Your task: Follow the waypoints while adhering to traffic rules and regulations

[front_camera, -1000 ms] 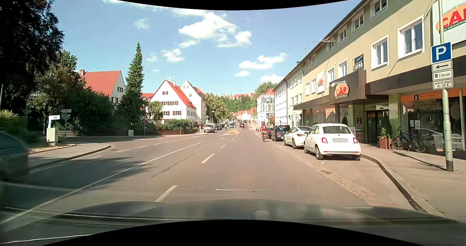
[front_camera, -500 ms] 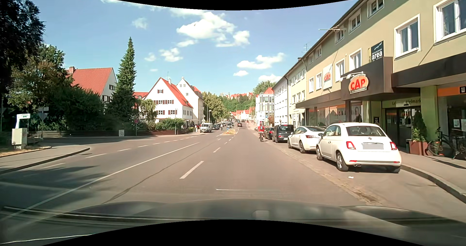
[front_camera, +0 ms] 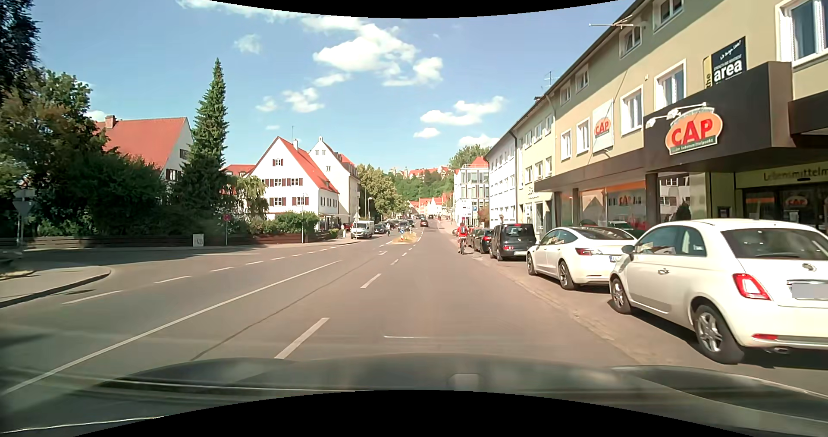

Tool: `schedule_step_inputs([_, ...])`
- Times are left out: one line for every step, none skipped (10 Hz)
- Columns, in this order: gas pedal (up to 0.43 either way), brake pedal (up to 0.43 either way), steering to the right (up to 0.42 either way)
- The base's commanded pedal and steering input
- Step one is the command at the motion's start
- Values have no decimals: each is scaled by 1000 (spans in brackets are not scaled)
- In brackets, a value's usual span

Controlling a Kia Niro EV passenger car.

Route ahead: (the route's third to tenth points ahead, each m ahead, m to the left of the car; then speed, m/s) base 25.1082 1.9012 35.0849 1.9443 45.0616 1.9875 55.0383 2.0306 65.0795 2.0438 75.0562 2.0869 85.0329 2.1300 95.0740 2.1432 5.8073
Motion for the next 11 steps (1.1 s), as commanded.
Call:
schedule_step_inputs([157, 6, 2])
schedule_step_inputs([157, 6, 2])
schedule_step_inputs([157, 6, 2])
schedule_step_inputs([157, 6, 2])
schedule_step_inputs([157, 6, 2])
schedule_step_inputs([98, 6, 1])
schedule_step_inputs([87, 6, -1])
schedule_step_inputs([87, 6, -2])
schedule_step_inputs([98, 6, -2])
schedule_step_inputs([130, 6, -2])
schedule_step_inputs([138, 6, -2])
